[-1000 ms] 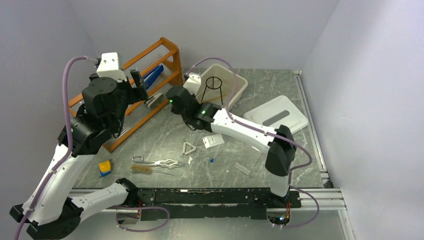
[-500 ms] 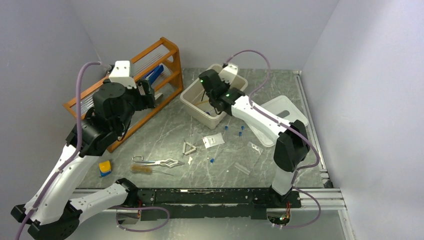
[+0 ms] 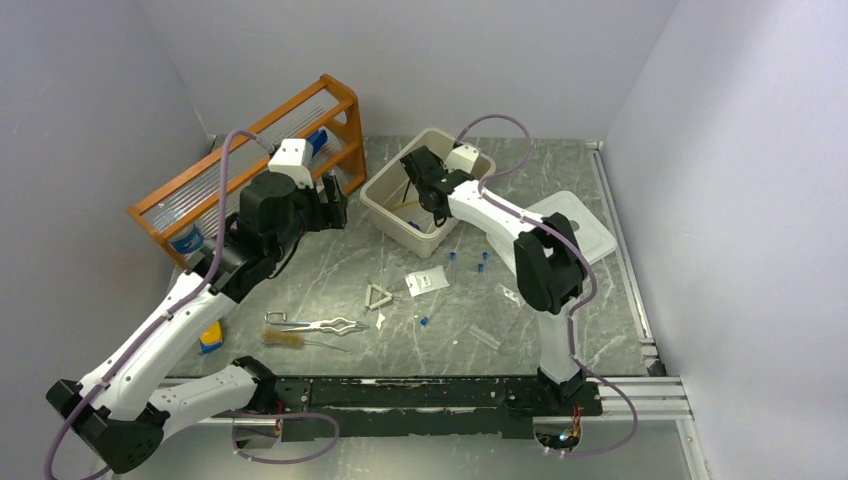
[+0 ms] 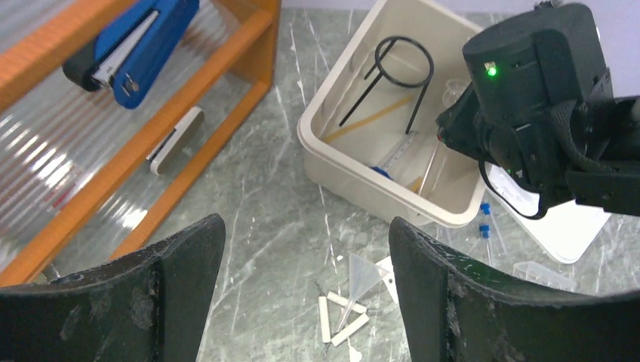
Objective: Organize the chemistry lab equipment
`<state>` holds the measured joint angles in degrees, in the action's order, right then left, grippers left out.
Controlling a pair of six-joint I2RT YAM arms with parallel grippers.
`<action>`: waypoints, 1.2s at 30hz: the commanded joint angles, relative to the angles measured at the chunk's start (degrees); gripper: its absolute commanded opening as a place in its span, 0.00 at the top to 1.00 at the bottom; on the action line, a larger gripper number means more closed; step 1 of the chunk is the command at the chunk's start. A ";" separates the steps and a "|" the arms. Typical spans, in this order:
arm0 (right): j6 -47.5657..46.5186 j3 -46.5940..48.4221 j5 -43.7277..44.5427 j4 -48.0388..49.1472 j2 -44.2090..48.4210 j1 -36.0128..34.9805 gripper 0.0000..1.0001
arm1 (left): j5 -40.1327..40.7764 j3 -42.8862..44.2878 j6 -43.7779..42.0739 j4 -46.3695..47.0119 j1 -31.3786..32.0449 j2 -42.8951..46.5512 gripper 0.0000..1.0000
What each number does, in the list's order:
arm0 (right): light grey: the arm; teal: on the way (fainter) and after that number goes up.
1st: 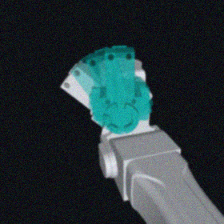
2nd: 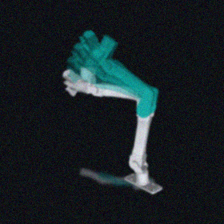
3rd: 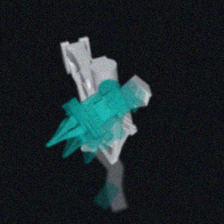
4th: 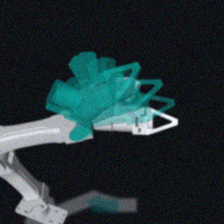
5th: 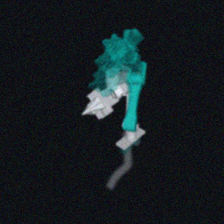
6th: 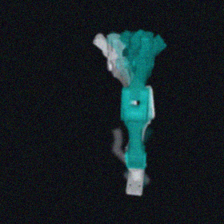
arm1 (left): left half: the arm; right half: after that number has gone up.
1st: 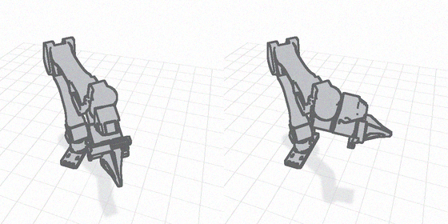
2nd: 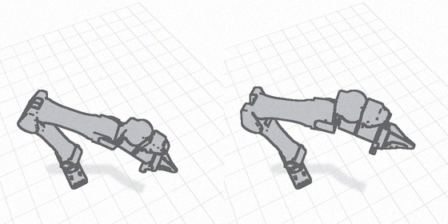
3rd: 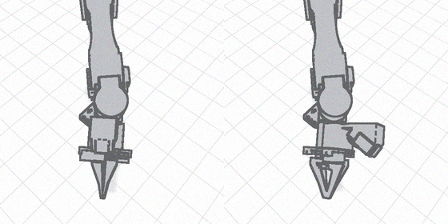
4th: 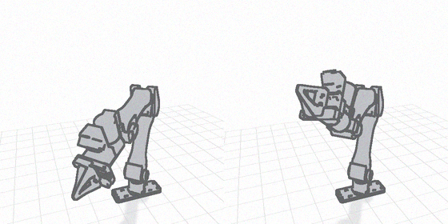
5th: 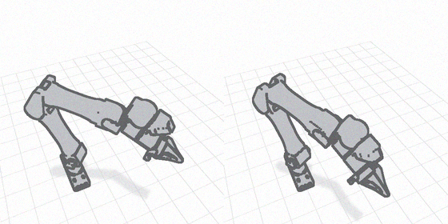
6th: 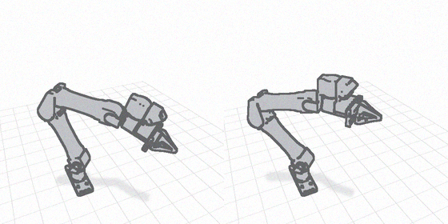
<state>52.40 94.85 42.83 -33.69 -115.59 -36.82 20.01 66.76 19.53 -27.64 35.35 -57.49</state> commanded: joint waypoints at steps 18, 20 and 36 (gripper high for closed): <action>7.90 11.08 -3.84 -6.00 -11.91 4.07 0.91 | 1.52 -7.16 0.69 8.74 0.07 -1.72 0.18; 8.50 11.32 -3.86 -6.30 -12.34 4.26 0.88 | 1.67 -7.25 0.69 8.74 0.06 -1.83 0.18; 4.81 7.13 -5.87 -2.02 -1.60 4.40 0.67 | 1.51 -6.24 -0.91 8.13 0.07 -2.53 0.18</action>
<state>58.98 103.09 36.75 -38.04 -124.31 -32.69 20.78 59.81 19.51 -20.88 35.35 -60.01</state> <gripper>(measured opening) 0.324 0.824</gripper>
